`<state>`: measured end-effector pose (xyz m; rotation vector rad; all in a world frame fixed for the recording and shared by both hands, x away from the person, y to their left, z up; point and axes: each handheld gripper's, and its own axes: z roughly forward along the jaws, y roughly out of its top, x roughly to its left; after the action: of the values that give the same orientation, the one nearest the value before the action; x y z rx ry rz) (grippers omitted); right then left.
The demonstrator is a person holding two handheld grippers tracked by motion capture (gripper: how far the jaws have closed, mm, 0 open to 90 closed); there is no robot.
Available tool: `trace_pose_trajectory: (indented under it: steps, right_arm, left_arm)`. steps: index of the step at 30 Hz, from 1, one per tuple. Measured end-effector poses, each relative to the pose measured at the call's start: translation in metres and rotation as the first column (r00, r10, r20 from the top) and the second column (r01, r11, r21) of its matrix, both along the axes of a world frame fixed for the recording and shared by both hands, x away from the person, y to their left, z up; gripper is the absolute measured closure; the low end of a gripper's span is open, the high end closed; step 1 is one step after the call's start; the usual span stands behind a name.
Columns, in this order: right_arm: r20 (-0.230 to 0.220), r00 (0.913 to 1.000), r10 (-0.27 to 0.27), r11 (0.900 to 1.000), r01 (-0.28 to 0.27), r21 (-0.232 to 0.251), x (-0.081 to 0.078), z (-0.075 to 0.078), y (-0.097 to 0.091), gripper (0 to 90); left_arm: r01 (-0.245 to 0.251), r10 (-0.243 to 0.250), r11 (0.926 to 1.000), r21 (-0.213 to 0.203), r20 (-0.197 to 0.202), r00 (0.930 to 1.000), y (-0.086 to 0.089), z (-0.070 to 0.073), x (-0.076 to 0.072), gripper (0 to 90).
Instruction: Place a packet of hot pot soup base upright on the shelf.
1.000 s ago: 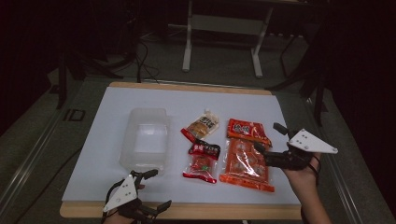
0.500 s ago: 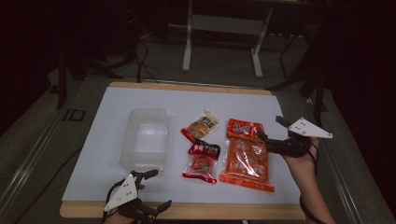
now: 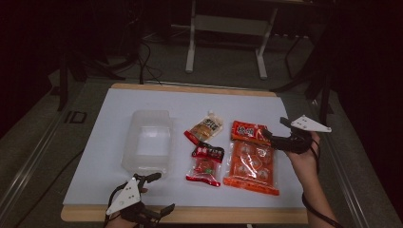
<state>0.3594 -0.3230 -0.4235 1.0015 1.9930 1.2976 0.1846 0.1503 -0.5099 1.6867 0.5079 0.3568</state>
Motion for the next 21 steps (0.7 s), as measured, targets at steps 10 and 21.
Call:
trace_pose_trajectory:
  steps: [10,21]
  right_arm:
    - [-0.059,0.998,-0.022,0.9997,0.022,-0.013,0.019,-0.021,-0.003,13.9]
    - [-0.136,0.9902,-0.032,0.9995,0.03,-0.012,0.037,-0.045,-0.003,17.3]
  left_arm:
    - [0.004,-0.004,1.0,0.006,-0.002,1.0,-0.001,-0.001,0.0,0.2]
    - [0.005,-0.005,0.9999,0.01,-0.005,1.0,-0.001,-0.001,-0.001,0.1]
